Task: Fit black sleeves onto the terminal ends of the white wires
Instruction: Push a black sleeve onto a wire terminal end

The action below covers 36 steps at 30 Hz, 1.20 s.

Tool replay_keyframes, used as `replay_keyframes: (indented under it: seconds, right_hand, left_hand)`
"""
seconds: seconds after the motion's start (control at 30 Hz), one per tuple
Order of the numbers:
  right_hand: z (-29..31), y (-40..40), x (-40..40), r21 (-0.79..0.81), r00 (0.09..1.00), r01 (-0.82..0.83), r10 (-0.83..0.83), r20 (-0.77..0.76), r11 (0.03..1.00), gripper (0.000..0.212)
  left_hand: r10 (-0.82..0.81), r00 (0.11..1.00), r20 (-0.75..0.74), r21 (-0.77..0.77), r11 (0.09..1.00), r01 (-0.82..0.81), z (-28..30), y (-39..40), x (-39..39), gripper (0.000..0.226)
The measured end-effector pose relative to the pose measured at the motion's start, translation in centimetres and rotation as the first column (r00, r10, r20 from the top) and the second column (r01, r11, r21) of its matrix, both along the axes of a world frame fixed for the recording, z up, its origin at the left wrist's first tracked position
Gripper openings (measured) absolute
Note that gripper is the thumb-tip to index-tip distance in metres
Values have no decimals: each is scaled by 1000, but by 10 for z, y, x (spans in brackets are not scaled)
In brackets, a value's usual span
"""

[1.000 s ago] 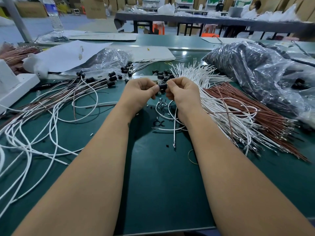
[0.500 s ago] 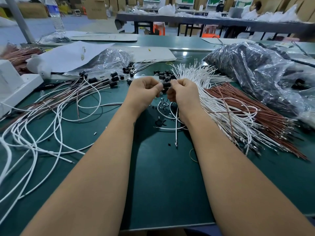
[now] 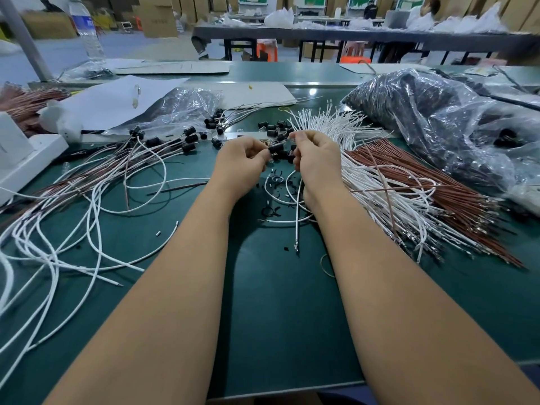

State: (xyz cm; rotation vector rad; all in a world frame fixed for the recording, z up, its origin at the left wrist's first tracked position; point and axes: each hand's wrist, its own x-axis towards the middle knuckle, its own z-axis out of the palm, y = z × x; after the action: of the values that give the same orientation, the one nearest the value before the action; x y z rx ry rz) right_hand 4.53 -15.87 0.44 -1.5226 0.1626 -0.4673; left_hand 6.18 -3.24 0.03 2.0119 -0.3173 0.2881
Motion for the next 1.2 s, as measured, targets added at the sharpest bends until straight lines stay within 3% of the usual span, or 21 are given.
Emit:
replay_keyframes:
  seconds: [0.23,0.4,0.67,0.83,1.07,1.2]
  right_hand:
    - [3,1,-2,127,995,-77,70,66,989,22]
    - [2,0,0,97,998,-45,42,36,994,11]
    - [0,0,3,59,1000,-22,21,9,998,14]
    - [1,1,2,26,999,-42,41,28,999,7]
    - [0,-2,0,47,1000,-10,10,-9,999,15]
    - [2,-2,0,-98,1000,-2,-1,-29,995,19]
  left_hand:
    - [-29,999,-28,-38,999,28,0,0,0,12]
    - [-44,999,-22,-70,997,42,1,0,1,11]
    - [-73,997,-20,-101,992,70,2,-1,-1,10]
    - [-48,999,16,-110,993,50,3,0,-2,19]
    - [-63,997,41,-96,993,67,5,-1,-4,15]
    - [-32,996,85,-81,996,39,6,1,-3,9]
